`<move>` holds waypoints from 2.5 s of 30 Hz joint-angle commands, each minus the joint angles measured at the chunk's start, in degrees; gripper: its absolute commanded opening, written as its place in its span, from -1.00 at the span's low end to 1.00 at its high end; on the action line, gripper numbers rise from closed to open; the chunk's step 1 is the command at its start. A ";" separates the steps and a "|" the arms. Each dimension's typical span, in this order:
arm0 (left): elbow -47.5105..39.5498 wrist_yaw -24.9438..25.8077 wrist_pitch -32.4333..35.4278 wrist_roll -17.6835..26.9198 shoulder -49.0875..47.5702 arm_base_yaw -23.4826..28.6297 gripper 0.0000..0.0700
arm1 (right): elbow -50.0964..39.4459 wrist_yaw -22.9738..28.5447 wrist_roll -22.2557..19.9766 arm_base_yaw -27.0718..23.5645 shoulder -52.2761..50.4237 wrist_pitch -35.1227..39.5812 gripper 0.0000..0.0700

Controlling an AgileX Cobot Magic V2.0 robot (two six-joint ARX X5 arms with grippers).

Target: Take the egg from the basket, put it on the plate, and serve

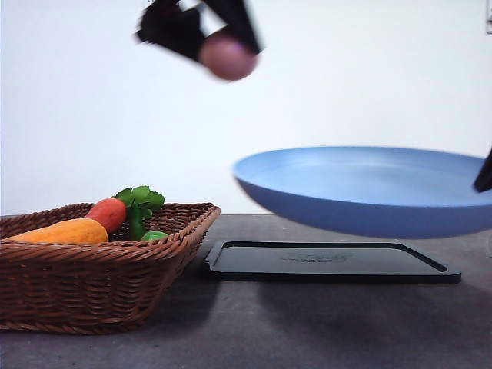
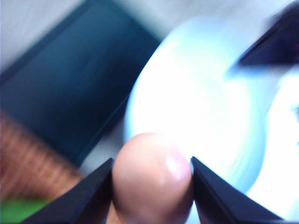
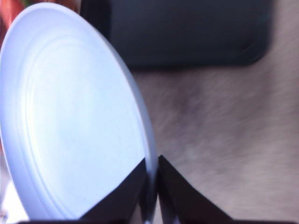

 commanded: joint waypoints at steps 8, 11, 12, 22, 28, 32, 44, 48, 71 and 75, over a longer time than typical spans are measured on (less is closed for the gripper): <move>0.44 -3.09 0.76 1.52 4.89 -11.00 -0.51 | 0.35 -1.09 2.48 5.98 4.33 3.53 -1.00; 0.44 -8.83 0.26 2.29 7.70 -13.45 -0.51 | 0.35 -1.06 2.93 6.88 4.32 3.72 -1.00; 0.44 -10.37 0.22 2.36 8.69 -14.06 -0.51 | 0.35 -1.04 2.99 6.97 4.32 3.69 -1.00; 0.44 -12.44 1.08 2.36 15.98 -15.70 -0.49 | 0.35 -1.11 3.23 6.97 4.32 3.61 -1.00; 0.48 -12.46 1.64 1.86 16.33 -15.81 0.07 | 0.35 -0.71 3.21 6.97 4.52 3.53 -1.00; 0.66 -12.45 1.73 1.91 15.81 -15.78 0.14 | 0.35 -0.89 3.47 6.97 5.77 3.07 -1.00; 0.90 -12.45 1.15 1.96 3.05 -12.64 0.12 | 4.75 -1.71 1.09 5.14 14.69 3.04 -1.00; 0.90 -12.46 -0.28 1.95 -3.79 -9.45 0.12 | 10.06 -1.57 -1.21 2.66 19.88 3.15 -1.00; 0.90 -12.48 -8.27 1.93 -23.58 6.77 0.11 | 36.29 4.29 -5.09 0.08 53.41 7.72 -0.98; 0.90 -12.48 -8.35 1.92 -23.56 6.75 0.11 | 36.33 6.60 -5.07 0.06 53.69 7.60 -0.62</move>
